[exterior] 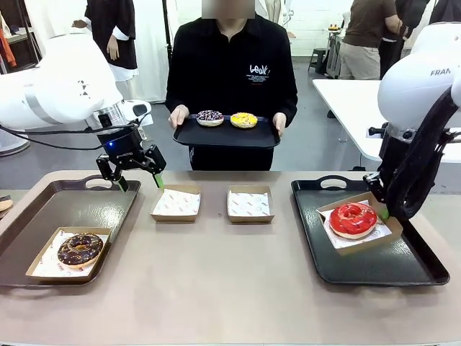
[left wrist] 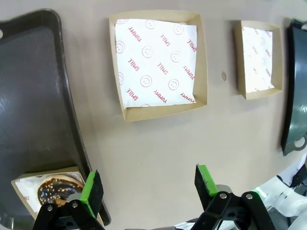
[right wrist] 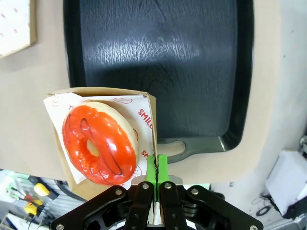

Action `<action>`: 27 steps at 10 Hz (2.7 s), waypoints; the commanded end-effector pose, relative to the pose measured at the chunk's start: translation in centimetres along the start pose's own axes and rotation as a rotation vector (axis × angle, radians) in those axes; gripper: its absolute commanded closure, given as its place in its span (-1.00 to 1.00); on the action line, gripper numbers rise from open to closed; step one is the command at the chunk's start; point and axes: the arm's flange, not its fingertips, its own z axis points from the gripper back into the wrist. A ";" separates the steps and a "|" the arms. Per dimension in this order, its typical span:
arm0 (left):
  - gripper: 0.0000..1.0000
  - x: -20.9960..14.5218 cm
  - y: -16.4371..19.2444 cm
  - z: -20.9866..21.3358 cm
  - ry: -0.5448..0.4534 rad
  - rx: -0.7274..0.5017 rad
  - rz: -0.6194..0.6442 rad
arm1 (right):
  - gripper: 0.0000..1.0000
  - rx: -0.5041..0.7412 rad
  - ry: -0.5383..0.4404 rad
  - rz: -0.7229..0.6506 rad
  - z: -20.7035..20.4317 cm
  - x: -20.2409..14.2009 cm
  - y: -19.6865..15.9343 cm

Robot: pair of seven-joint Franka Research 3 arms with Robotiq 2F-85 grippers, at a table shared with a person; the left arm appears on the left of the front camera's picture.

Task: Individually package the donuts and arrange them on the tray.
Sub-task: Place the picked Paper togo box on the Handle tray while simultaneously picking up another Paper togo box from the table with the other hand.

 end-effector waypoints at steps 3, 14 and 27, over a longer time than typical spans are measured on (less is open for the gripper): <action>-1.00 3.6 -1.0 -2.0 0.078 0.053 0.083 | 0.97 -0.031 -0.028 -0.027 -2.5 -0.3 -0.1; -1.00 8.4 -3.1 -8.4 -0.023 0.291 -0.029 | 0.97 0.002 -0.050 -0.084 -5.7 1.2 -1.3; -1.00 7.0 -2.0 -9.2 -0.060 0.271 -0.100 | 0.97 -0.017 -0.038 -0.041 -8.0 1.9 1.5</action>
